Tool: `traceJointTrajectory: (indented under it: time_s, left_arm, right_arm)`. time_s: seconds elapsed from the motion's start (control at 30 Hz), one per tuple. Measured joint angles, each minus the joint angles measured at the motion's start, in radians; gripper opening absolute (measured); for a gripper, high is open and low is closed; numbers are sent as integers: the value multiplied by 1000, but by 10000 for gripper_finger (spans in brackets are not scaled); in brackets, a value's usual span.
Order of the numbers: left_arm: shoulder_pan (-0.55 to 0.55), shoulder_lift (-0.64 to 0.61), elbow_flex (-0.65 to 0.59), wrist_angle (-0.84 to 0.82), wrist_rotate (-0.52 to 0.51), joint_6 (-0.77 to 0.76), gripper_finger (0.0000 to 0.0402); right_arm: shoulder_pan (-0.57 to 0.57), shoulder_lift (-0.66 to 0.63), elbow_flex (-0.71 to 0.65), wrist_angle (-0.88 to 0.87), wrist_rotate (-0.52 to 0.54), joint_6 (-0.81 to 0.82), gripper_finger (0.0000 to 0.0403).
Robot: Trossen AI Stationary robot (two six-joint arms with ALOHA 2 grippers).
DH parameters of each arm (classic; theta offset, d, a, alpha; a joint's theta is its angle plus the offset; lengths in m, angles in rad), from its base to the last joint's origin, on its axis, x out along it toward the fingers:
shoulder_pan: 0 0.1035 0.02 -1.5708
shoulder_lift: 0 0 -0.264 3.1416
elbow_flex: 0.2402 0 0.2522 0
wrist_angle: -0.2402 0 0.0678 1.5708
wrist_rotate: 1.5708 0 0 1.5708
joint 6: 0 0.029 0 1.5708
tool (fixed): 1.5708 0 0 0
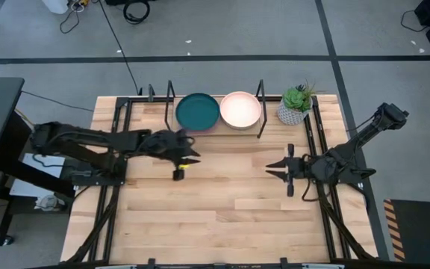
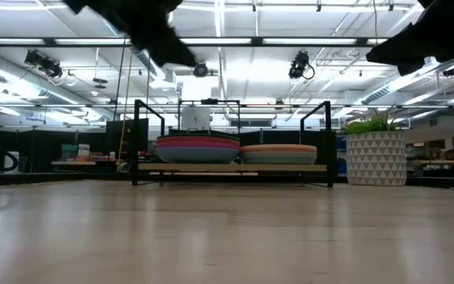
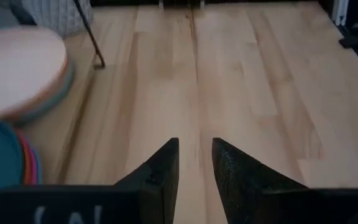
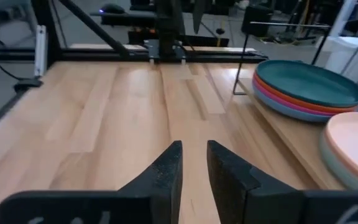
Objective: Place and stack plates onto a shelf
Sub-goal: Return to Home Position
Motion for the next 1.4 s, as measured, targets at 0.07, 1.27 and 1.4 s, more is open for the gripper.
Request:
traceJointTrajectory:
  time_s: [0.07,1.27,1.4]
  left_arm:
    - [0,-53,-67,37,0,-22,102]
    - [-150,-743,-763,383,-317,-17,102]
    - [-204,-754,-763,381,-330,2,102]
  right_arm:
    - [-18,-37,-21,2,-25,-5,77]
    - [-112,-599,-224,-186,26,-8,69]
    - [-112,-617,-234,-185,54,-27,69]
